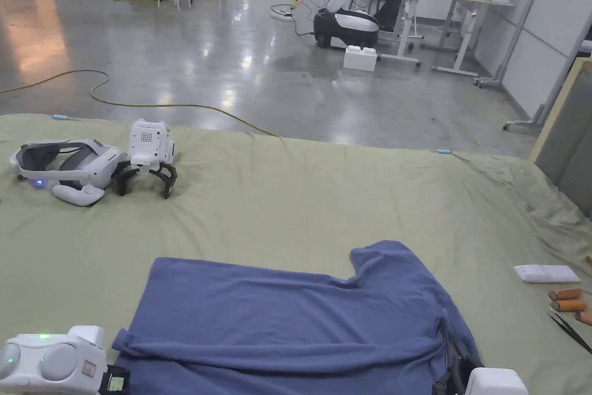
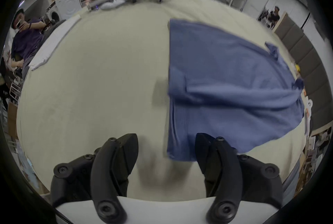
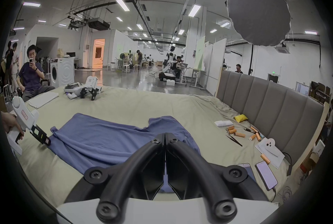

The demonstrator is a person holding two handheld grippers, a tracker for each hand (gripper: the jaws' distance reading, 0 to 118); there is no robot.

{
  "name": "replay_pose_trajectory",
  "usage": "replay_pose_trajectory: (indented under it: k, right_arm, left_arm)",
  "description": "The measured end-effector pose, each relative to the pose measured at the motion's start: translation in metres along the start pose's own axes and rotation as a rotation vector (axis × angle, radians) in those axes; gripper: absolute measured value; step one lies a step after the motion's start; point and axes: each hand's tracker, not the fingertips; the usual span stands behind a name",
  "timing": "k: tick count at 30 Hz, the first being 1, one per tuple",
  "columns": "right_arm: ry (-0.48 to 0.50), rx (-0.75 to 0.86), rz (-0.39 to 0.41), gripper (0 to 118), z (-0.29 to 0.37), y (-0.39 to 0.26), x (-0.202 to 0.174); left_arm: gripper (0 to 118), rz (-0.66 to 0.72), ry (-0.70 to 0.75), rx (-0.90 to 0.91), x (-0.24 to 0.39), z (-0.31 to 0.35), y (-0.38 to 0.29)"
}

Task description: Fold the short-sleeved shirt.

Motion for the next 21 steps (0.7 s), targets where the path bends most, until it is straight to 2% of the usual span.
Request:
replay_pose_trajectory:
  k: [2,3,4,7,8,11,14,15,16,17,18,19,21]
  right_arm:
    - [-0.011,-0.020,-0.006,0,-0.001,-0.003,0.004]
    - [-0.016,-0.028,-0.011,0,-0.001,-0.004,0.007]
    - [-0.020,-0.034,-0.021,0,-0.002,-0.006,0.010]
    - [-0.029,-0.064,-0.047,0,-0.007,-0.012,0.019]
    - [-0.033,-0.079,-0.057,0,-0.010,-0.015,0.023]
    - [-0.043,-0.186,-0.094,0,-0.027,-0.025,0.039]
    - [-0.065,-0.314,-0.121,3,-0.051,-0.036,0.062]
    - [-0.066,-0.340,-0.119,10,-0.059,-0.039,0.069]
    - [-0.071,-0.379,-0.110,23,-0.068,-0.043,0.077]
    - [-0.053,-0.432,-0.100,47,-0.079,-0.047,0.084]
    - [-0.031,-0.466,-0.108,64,-0.089,-0.051,0.091]
    - [-0.009,-0.525,-0.086,71,-0.100,-0.054,0.097]
    - [0.006,-0.547,-0.086,71,-0.120,-0.063,0.106]
  left_arm:
    - [62,-0.031,0.050,0.077,0.010,0.008,-0.006]
    - [58,-0.037,0.055,0.061,0.017,0.010,-0.006]
    - [51,-0.044,0.053,0.065,0.021,0.012,-0.007]
    - [18,-0.091,0.034,0.079,0.031,0.017,-0.011]
    - [3,-0.133,0.040,0.083,0.039,0.018,-0.014]
    - [1,-0.205,0.042,0.103,0.046,0.021,-0.024]
    - [1,-0.164,0.031,0.138,0.037,0.032,-0.032]
    - [1,-0.158,0.041,0.149,0.036,0.037,-0.036]
    - [1,-0.154,0.044,0.160,0.034,0.041,-0.039]
    - [1,-0.145,0.041,0.166,0.025,0.039,-0.038]
    - [1,-0.141,0.033,0.169,0.020,0.041,-0.038]
    - [1,-0.131,0.024,0.177,0.018,0.044,-0.040]
    - [1,-0.124,0.024,0.189,0.016,0.049,-0.041]
